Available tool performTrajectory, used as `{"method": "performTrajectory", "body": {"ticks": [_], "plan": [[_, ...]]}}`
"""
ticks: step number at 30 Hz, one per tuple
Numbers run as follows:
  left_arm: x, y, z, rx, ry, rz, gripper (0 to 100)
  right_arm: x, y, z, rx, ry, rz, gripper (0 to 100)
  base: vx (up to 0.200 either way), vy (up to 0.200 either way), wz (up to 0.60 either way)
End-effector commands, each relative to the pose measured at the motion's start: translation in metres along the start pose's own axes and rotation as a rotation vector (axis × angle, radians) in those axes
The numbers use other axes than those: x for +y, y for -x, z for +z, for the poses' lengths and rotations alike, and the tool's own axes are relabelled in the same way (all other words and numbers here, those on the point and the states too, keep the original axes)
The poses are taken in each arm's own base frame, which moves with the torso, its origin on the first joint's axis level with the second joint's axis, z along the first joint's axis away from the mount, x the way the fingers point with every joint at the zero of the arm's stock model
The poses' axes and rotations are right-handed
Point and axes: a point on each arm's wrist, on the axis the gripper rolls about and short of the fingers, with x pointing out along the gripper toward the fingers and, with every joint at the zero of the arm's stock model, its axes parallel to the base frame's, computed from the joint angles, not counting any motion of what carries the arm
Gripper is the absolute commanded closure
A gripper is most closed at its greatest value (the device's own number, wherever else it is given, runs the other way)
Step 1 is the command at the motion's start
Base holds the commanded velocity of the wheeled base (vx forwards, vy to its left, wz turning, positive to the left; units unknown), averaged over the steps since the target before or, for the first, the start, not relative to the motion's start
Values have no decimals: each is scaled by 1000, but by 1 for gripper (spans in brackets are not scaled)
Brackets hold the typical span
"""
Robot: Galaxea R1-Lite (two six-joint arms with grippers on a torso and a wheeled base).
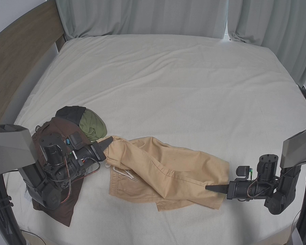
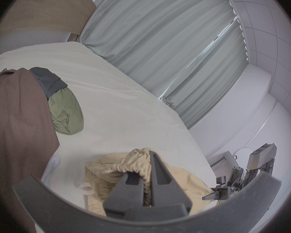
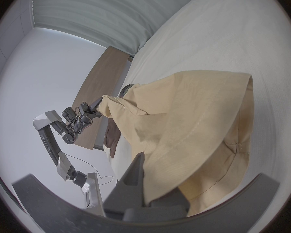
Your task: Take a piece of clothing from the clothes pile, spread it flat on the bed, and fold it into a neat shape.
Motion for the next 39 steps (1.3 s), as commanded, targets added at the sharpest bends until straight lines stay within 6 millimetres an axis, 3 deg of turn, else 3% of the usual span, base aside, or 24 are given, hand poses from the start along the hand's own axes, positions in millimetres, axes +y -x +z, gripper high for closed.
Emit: {"method": "performTrajectory", "body": {"ticks": [1, 10, 15, 22, 28, 39], "plan": [[0, -1, -1, 0, -2, -1, 100, 3, 2, 1, -4, 6, 4, 100, 0, 0, 0], [-4, -3, 8, -15, -15, -51, 100, 22, 13, 15, -64, 69, 38, 100, 0, 0, 0], [-5, -5, 11, -17, -111, -86, 100, 41, 24, 23, -105, 119, 70, 100, 0, 0, 0], [0, -4, 18, -42, -136, -74, 100, 48, 30, 25, -124, 145, 82, 100, 0, 0, 0], [-9, -2, 33, -92, -171, -100, 100, 62, 37, 32, -167, 193, 111, 100, 0, 0, 0], [-9, -1, 39, -119, -270, -97, 100, 75, 45, 41, -215, 240, 138, 100, 0, 0, 0]]}}
